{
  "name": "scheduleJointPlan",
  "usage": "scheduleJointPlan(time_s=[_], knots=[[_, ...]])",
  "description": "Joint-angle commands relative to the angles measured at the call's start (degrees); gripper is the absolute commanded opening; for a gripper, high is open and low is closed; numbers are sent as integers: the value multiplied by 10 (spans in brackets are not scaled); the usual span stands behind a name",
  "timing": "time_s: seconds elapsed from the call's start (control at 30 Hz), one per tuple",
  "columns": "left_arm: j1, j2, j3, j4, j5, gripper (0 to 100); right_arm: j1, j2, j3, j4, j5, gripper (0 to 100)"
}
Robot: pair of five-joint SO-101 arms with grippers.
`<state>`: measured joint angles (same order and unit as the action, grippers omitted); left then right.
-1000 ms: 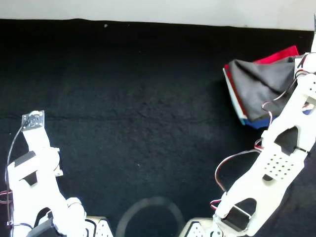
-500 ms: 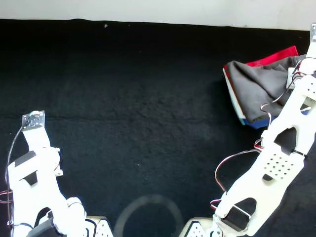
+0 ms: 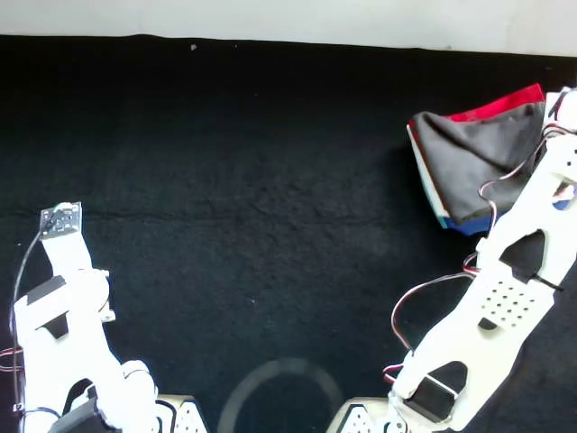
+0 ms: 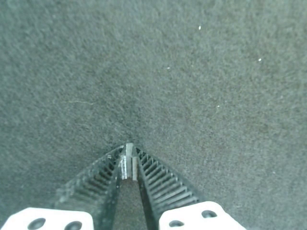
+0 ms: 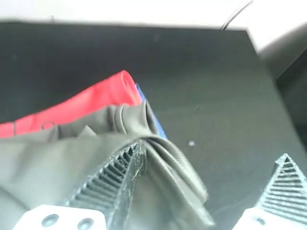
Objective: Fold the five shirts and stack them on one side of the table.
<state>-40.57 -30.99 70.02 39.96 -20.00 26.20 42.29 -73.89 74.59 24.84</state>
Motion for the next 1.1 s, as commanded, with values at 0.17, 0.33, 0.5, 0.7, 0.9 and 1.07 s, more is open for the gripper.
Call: scheduleJointPlan(time_s=[0.17, 0.33, 0.5, 0.7, 0.9, 1.07], knots=[[10, -8, 1, -7, -6, 8, -27, -15, -75, 36, -4, 385], [10, -8, 1, -7, -6, 8, -38, -20, -81, 135, -4, 226], [10, -8, 1, -7, -6, 8, -61, -15, -117, 239, -5, 65], [10, -8, 1, -7, -6, 8, -52, -19, -116, 266, -5, 45], [10, -8, 1, -7, -6, 8, -24, -20, -62, 266, -5, 210], [10, -8, 2, -14, -6, 8, -16, -20, 24, 266, -5, 183]])
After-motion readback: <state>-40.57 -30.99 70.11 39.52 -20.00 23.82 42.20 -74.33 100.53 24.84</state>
